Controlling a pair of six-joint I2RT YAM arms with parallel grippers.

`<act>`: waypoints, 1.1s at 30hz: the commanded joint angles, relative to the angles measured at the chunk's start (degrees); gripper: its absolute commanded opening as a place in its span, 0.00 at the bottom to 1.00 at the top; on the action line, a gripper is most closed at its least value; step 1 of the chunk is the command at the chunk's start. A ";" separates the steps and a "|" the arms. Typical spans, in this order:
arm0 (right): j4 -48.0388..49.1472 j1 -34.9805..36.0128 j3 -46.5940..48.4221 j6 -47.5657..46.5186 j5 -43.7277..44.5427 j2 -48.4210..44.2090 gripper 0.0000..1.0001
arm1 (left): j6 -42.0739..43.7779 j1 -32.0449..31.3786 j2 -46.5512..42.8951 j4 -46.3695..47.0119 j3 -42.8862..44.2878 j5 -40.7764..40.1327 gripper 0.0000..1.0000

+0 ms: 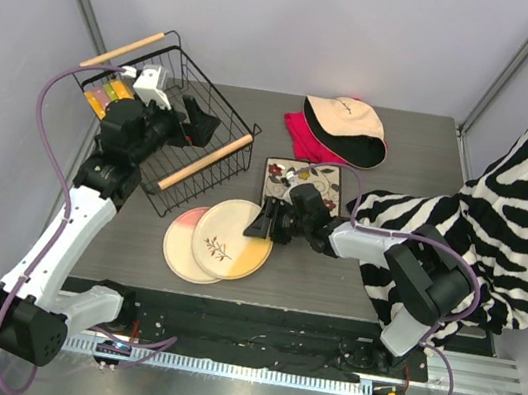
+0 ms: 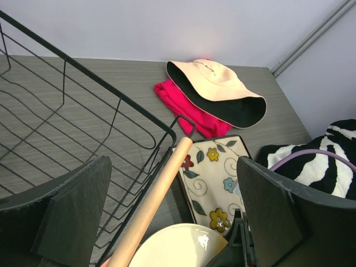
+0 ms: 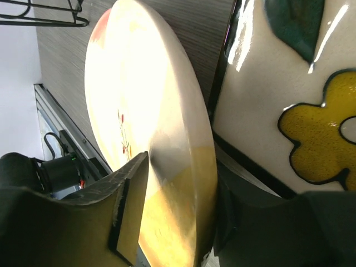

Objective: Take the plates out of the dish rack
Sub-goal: Place the plate at the center of the board.

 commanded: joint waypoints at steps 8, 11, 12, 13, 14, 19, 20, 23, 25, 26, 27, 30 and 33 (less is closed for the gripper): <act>-5.52 2.65 5.27 -4.96 4.40 -1.08 0.59 | -0.38 0.27 -1.31 2.97 -0.21 0.77 1.00; -7.45 3.17 6.06 -5.22 5.37 -0.99 0.60 | -0.47 0.27 -1.40 3.14 -0.21 0.94 1.00; -8.15 3.44 6.32 -5.31 5.98 -0.99 0.61 | -0.38 0.36 -1.40 3.14 -0.21 0.94 1.00; -9.90 3.53 7.02 -5.49 7.20 -0.90 0.61 | -0.46 0.27 -1.31 3.14 -0.21 1.03 1.00; -10.52 3.70 7.20 -5.58 7.57 -0.90 0.61 | -0.47 0.27 -1.31 3.23 -0.30 1.03 1.00; -12.99 4.49 8.25 -6.19 8.71 -0.55 0.62 | -0.64 0.27 -1.31 3.32 -0.30 1.47 1.00; -12.99 4.49 8.43 -6.19 8.45 -0.38 0.62 | -0.64 0.27 -1.40 3.32 -0.30 1.56 1.00; -12.99 5.28 9.40 -6.28 8.18 0.06 0.64 | -0.64 0.36 -1.31 3.32 -0.30 1.64 1.00; -14.47 5.90 10.36 -6.63 8.53 0.50 0.65 | -0.64 0.27 -1.31 3.32 -0.30 1.73 1.00; -14.75 6.07 10.80 -6.63 8.71 0.85 0.65 | -0.64 0.27 -1.31 3.32 -0.39 1.73 1.00; -14.84 6.16 10.98 -6.63 8.89 1.12 0.65 | -0.73 0.27 -1.31 3.32 -0.39 1.73 1.00; -15.01 6.69 12.12 -6.46 8.97 2.44 0.66 | -0.82 0.36 -1.40 3.41 -0.39 1.91 1.00; -14.93 6.87 13.17 -6.02 8.97 3.75 0.66 | -0.82 0.27 -1.49 3.41 -0.30 2.08 1.00</act>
